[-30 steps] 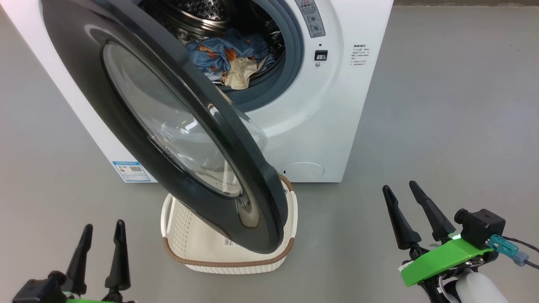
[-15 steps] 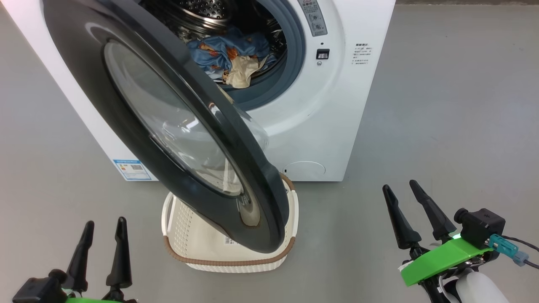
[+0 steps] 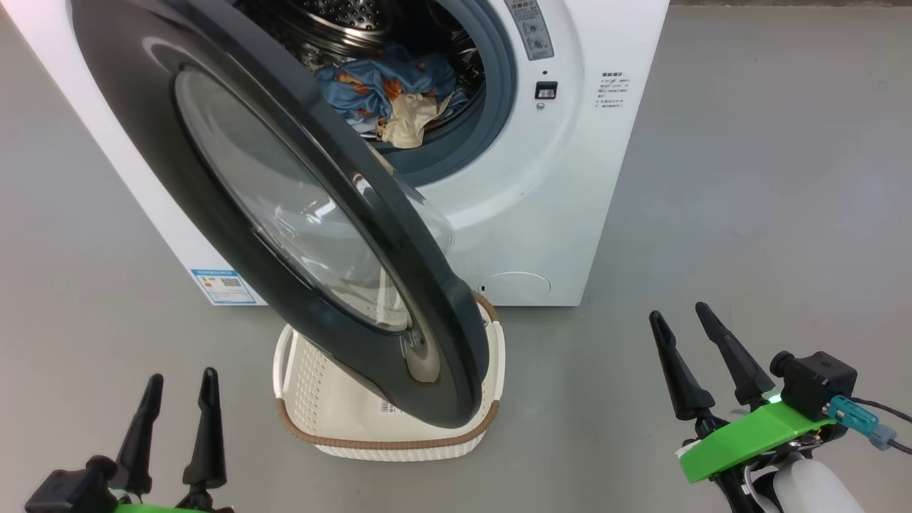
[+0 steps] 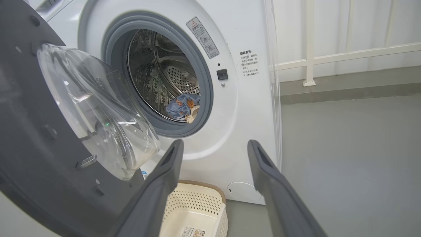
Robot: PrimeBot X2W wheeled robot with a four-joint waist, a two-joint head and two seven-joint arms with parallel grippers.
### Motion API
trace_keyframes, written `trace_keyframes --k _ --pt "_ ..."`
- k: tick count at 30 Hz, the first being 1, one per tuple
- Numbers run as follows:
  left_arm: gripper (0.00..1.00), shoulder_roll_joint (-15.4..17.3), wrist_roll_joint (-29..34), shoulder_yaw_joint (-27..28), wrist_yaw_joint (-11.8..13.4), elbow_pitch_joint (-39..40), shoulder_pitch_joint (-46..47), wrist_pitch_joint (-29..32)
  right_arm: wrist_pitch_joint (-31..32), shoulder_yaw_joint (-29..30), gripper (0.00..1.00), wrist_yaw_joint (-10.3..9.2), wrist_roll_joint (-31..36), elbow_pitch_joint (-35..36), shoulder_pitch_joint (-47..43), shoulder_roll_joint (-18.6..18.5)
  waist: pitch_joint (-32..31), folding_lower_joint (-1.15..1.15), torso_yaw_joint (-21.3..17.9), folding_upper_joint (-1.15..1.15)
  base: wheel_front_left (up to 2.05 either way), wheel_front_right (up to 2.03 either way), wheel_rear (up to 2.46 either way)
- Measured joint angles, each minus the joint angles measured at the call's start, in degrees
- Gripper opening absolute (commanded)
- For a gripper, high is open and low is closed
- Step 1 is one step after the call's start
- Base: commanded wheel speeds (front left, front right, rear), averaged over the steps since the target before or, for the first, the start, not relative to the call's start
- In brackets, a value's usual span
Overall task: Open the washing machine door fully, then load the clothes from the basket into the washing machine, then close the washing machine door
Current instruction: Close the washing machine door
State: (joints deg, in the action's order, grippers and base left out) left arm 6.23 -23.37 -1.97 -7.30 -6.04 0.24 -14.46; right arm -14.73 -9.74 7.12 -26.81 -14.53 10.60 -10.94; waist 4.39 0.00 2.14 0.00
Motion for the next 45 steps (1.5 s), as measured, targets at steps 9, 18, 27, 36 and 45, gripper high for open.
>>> trace_keyframes --k 9,18,27,36,45 --pt "1.0 0.0 0.0 -0.1 0.0 -0.1 0.0 0.0 0.0 0.4 1.0 0.0 0.0 0.1 0.0 0.0 0.0 0.0 0.4 0.0 0.0 0.0 0.0" --pt "1.0 0.0 0.0 -0.2 0.0 -0.2 0.0 0.0 0.0 0.1 0.0 0.0 0.0 0.5 0.0 0.0 -0.3 0.0 0.7 0.0 0.0 0.0 0.0" --pt "1.0 0.0 0.0 -0.5 0.0 -0.4 0.0 0.0 0.0 -0.1 0.0 0.0 0.0 4.4 0.1 -0.2 -0.3 0.0 0.9 0.0 0.0 0.0 0.0" --pt "1.0 0.1 -0.5 -1.3 0.0 -1.2 0.0 0.0 0.0 0.1 0.0 0.0 0.5 8.9 2.0 0.1 -0.9 0.0 3.2 0.0 0.0 0.0 0.0" --pt "1.0 0.2 -0.5 -1.9 0.0 -1.7 -0.8 0.0 0.0 -0.7 0.0 0.0 0.2 15.4 4.5 0.8 -2.1 0.0 7.1 0.0 0.0 0.0 0.0"
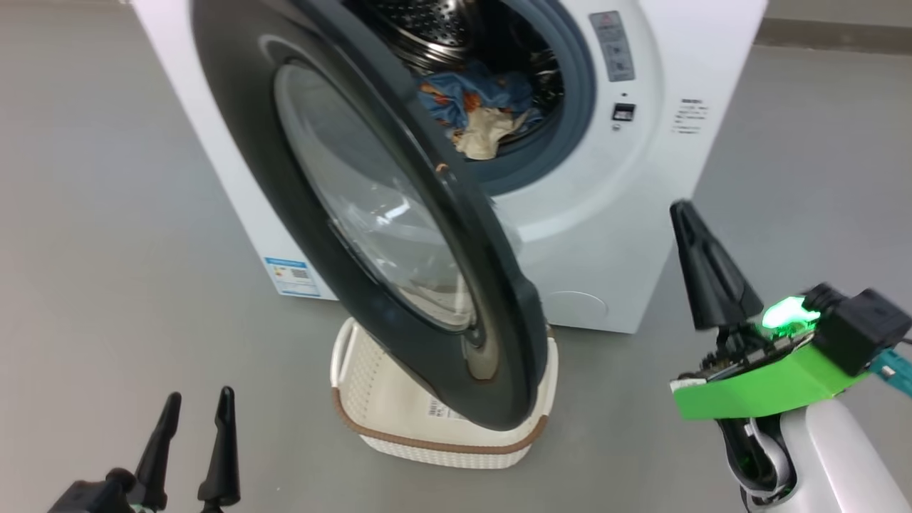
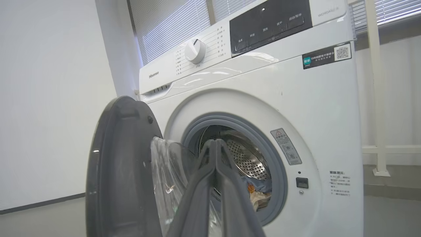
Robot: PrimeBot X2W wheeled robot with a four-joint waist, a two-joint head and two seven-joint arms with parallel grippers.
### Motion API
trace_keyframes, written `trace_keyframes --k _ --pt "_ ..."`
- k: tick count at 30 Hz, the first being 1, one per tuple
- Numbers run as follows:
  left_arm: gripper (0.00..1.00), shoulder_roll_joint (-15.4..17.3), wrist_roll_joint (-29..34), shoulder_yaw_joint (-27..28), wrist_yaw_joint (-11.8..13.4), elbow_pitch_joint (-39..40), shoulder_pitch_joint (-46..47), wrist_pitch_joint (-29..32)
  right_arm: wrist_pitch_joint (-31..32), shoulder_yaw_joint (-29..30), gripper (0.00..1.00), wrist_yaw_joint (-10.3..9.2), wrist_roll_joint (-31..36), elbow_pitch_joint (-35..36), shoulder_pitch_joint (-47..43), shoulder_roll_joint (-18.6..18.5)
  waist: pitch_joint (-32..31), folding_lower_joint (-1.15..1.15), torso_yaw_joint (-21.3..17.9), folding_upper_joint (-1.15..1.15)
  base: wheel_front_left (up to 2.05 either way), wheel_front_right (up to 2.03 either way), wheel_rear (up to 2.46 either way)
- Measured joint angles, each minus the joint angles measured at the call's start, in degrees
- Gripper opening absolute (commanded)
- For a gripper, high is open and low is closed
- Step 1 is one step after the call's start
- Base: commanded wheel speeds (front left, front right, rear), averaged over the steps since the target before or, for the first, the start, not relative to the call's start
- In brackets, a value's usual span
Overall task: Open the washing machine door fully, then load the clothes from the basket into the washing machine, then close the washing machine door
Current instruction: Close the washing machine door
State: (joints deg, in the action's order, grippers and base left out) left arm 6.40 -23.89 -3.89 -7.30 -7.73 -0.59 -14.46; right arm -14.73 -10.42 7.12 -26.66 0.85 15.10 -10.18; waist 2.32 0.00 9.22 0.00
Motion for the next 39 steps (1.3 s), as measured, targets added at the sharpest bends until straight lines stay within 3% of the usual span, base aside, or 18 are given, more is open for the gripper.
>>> trace_keyframes --k 7,13,18,27,39 --pt "1.0 0.0 0.0 -0.1 0.0 -0.5 -0.6 0.0 0.0 -1.1 0.0 0.0 -0.1 8.5 0.5 1.4 -1.1 0.0 3.3 0.0 0.0 0.0 0.0" --pt "1.0 0.0 0.0 -0.4 0.0 -0.5 -1.7 0.0 0.0 -6.7 0.0 0.0 1.4 14.6 0.5 0.5 -1.8 0.0 5.5 0.0 0.0 0.0 0.0" --pt "1.0 0.1 -0.1 -0.3 0.0 -0.8 -1.7 0.0 0.0 -13.1 0.0 0.0 1.9 15.3 0.5 -1.6 -2.4 0.0 6.1 0.0 0.0 0.0 0.0" --pt "1.0 0.1 -0.4 -0.5 0.0 -1.0 -1.7 0.0 0.0 -22.6 0.0 0.0 3.8 8.3 0.5 -4.7 -2.4 0.0 6.3 0.0 0.0 0.0 0.0" --pt "1.0 -0.6 -0.9 -1.1 0.0 -1.4 -1.6 0.0 0.0 -27.1 0.0 0.0 2.0 -6.4 0.5 -6.1 -0.9 0.0 8.6 0.0 0.0 0.0 0.0"
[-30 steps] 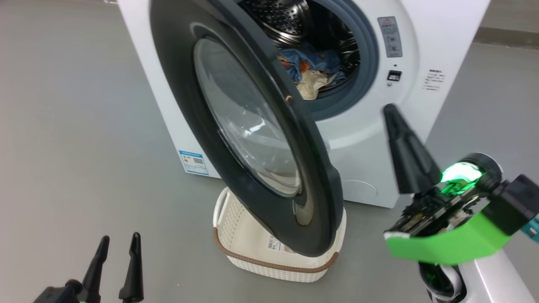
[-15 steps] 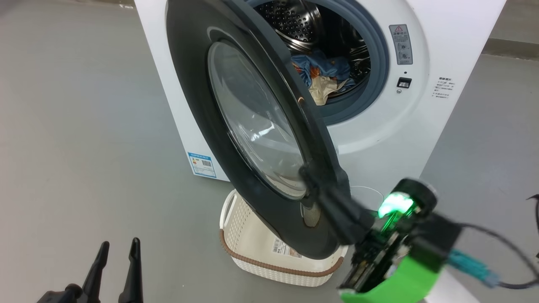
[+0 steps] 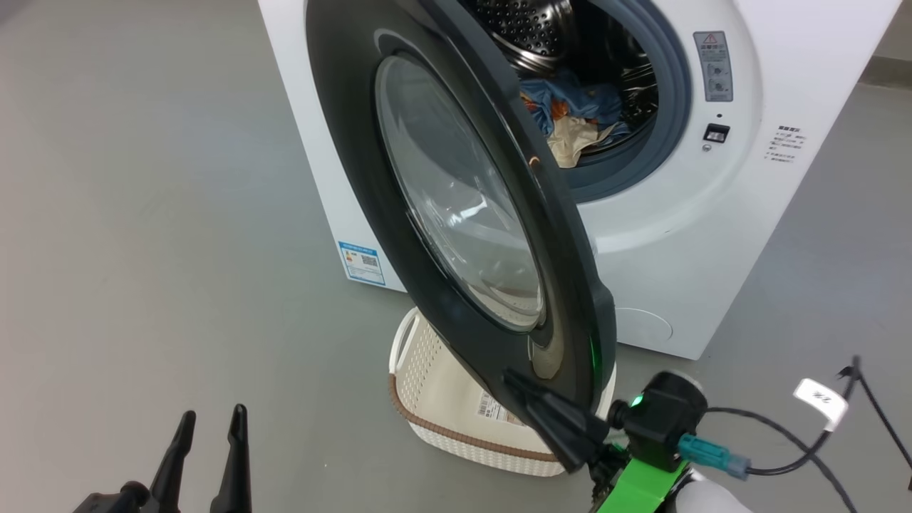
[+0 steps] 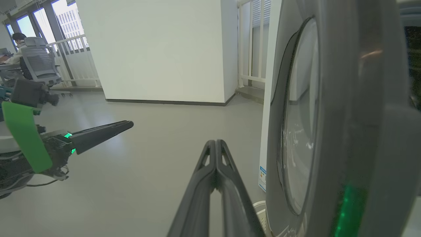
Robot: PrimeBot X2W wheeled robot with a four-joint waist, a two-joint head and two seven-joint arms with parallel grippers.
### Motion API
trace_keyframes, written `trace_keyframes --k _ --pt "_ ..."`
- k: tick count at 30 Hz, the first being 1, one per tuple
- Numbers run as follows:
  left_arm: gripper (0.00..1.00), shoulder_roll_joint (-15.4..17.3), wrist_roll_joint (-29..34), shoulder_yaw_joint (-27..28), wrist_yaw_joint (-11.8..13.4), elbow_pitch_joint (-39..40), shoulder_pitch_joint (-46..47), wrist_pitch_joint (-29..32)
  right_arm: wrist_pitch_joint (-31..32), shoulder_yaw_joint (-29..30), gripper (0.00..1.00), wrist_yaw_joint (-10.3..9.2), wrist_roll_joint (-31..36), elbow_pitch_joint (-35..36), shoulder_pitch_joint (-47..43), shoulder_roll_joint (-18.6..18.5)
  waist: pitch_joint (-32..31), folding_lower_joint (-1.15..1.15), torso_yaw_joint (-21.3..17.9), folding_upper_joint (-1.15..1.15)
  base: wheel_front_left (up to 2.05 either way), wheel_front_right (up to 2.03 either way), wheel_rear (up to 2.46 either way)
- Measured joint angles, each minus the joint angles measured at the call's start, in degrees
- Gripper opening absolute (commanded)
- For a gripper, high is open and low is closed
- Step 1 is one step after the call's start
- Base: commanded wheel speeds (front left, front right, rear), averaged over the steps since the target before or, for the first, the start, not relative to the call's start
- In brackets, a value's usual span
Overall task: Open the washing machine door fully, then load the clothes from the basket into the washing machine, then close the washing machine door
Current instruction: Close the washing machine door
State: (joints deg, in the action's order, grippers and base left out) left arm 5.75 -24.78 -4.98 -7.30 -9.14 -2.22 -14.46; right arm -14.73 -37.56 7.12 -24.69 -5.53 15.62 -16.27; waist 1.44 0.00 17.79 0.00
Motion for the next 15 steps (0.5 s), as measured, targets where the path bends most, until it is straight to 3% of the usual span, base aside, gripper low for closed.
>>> trace_keyframes --k 15 --pt "1.0 -0.2 -0.1 0.0 0.0 -0.2 0.1 0.0 0.0 -0.1 0.0 0.0 -3.2 -10.9 2.2 -0.5 1.6 0.0 1.3 0.0 0.0 0.0 0.0"
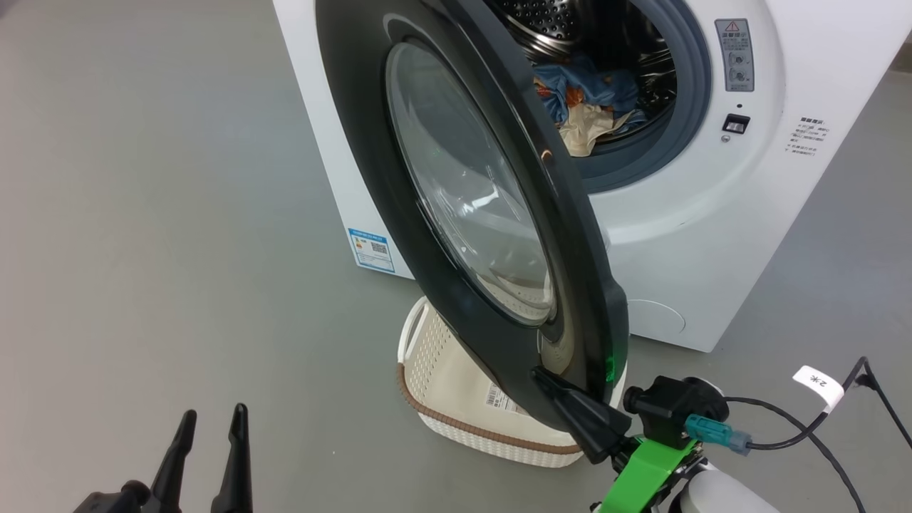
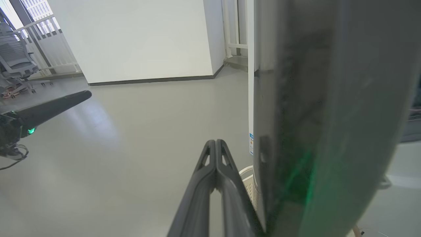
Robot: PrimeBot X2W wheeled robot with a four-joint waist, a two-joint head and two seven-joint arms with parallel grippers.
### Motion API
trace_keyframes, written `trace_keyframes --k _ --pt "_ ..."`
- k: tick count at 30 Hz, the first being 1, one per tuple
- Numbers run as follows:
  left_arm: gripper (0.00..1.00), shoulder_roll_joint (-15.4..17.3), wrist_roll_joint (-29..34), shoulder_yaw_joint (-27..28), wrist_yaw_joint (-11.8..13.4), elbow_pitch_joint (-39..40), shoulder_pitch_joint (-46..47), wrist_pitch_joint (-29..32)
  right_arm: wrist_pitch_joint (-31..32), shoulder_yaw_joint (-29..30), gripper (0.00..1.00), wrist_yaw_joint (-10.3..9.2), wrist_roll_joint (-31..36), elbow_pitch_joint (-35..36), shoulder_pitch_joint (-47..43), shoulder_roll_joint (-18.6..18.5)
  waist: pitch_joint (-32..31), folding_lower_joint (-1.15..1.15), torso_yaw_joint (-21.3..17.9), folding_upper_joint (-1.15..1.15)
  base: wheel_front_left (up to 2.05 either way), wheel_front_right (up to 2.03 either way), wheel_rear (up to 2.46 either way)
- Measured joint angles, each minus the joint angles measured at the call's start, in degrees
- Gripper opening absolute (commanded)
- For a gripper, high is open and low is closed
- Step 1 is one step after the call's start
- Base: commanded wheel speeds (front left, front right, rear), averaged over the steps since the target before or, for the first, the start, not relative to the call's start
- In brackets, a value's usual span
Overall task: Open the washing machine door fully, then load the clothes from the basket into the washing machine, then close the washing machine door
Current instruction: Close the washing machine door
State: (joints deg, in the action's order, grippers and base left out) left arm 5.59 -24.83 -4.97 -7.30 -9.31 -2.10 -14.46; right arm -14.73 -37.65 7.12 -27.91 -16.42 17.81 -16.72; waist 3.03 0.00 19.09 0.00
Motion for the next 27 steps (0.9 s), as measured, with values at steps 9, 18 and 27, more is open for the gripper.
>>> trace_keyframes --k 9,18,27 --pt "1.0 -0.2 0.0 0.0 0.0 0.0 0.1 0.0 0.0 3.2 0.0 0.04 0.0 -1.4 0.0 -0.3 1.2 0.0 0.4 0.0 0.0 0.0 0.0" --pt "1.0 -0.2 -0.1 -0.4 0.0 0.3 2.0 0.0 0.0 11.3 0.0 0.29 0.3 -1.4 1.7 -1.8 4.0 0.0 0.7 0.0 0.0 0.0 0.0" --pt "1.0 -0.2 -1.1 -1.5 0.0 1.4 4.3 0.0 0.0 18.5 0.0 0.29 1.5 -1.0 5.1 -3.4 8.0 0.0 1.2 0.0 0.0 0.0 0.0"
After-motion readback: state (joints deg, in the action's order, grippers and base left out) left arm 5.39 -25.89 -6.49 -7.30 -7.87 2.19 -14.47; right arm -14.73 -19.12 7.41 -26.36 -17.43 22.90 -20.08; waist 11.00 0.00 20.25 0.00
